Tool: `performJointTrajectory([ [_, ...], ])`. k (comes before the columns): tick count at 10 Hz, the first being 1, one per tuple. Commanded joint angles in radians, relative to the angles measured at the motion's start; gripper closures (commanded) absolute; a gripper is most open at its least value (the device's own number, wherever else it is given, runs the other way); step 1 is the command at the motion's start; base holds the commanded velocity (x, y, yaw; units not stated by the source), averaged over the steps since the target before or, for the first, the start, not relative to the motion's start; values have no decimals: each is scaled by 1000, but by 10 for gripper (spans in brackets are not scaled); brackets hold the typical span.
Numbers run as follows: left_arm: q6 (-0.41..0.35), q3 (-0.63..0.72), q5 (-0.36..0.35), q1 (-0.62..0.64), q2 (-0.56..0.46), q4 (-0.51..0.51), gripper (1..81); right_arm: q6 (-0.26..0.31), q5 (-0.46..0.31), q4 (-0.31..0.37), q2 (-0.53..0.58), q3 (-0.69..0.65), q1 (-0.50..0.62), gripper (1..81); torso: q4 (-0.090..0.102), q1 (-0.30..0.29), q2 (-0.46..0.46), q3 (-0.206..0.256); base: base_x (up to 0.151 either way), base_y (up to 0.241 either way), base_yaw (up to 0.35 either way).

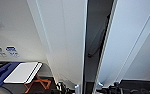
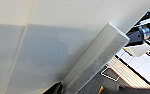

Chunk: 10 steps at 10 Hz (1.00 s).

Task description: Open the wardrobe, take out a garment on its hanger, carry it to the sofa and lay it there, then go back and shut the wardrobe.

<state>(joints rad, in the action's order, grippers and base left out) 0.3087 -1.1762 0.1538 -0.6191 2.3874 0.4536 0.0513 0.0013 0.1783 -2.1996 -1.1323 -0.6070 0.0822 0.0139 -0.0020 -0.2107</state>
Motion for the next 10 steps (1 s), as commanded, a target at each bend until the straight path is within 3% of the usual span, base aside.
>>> performJointTrajectory([
  [1, 4, 128, 12, 88, -8, -12, 10, -16, -112, -3, 16, 112, 74, 10, 0, 0, 0, 0, 0, 0, 0],
  [5, 0, 193, -3, 60, -103, -12, 10, -16, -103, -11, 57, 132, 60, 10, 0, 0, 0, 0, 0, 0, 0],
  [10, 1, 211, -7, 48, -123, -4, 10, -16, -101, -13, 65, 145, 60, 10, 0, 0, 0, 0, 0, 0, 0],
])
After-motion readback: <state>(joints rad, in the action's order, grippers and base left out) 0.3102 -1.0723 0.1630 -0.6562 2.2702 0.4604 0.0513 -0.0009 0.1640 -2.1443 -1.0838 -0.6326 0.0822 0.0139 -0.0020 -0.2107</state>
